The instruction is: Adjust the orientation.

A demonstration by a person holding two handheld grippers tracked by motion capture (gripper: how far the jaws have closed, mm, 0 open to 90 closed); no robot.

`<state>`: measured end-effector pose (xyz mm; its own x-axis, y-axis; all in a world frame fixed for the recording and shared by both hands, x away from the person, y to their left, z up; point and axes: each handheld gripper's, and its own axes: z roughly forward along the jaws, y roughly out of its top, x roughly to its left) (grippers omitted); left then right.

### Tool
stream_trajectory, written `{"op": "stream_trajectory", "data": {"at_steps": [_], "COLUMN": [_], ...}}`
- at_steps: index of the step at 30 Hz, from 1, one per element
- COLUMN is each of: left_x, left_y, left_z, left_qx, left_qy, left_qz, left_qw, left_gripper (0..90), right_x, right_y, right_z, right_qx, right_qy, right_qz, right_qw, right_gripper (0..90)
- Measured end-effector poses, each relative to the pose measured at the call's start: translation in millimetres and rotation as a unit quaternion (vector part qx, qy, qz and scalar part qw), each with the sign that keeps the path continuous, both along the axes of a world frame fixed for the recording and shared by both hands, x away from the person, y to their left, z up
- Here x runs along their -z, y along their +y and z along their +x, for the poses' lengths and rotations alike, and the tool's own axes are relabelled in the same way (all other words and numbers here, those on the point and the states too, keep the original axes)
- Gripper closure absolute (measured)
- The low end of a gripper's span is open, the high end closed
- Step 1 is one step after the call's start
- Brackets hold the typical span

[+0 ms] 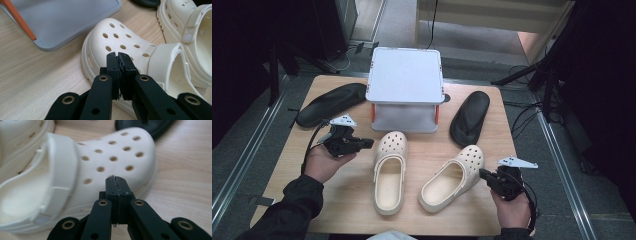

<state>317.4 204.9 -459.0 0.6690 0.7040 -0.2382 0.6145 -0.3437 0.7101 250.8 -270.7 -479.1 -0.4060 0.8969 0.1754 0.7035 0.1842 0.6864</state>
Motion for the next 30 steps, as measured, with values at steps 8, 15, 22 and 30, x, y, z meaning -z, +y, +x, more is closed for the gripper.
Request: {"op": "stream_trajectory", "data": {"at_steps": [8,15,22,30], "left_x": [0.7,1.1,1.1,2.1], "left_y": [-0.6,0.3,-0.5,-1.3], "left_z": [0.6,0.9,0.5,0.0], "left_qx": [0.000,-0.002,-0.002,0.001], "left_qy": [0.002,0.004,0.003,0.005], "left_qz": [-0.004,-0.005,-0.004,-0.003], "left_qw": [1.0000,1.0000,1.0000,1.0000], "left_gripper": [88.3,88.3,88.3,88.4], "right_x": [12.1,13.0,12.9,11.9], "right_y": [-5.5,4.1,23.9,41.5], "right_z": [14.8,19.0,26.9,36.2], "right_qx": [0.005,-0.010,-0.043,-0.066], "right_qy": [0.024,0.025,0.020,0.016], "right_qz": [-0.004,-0.008,-0.011,-0.012], "right_qw": [0.9997,0.9996,0.9988,0.9976], "right_gripper": [90.0,90.0,90.0,90.0]}}
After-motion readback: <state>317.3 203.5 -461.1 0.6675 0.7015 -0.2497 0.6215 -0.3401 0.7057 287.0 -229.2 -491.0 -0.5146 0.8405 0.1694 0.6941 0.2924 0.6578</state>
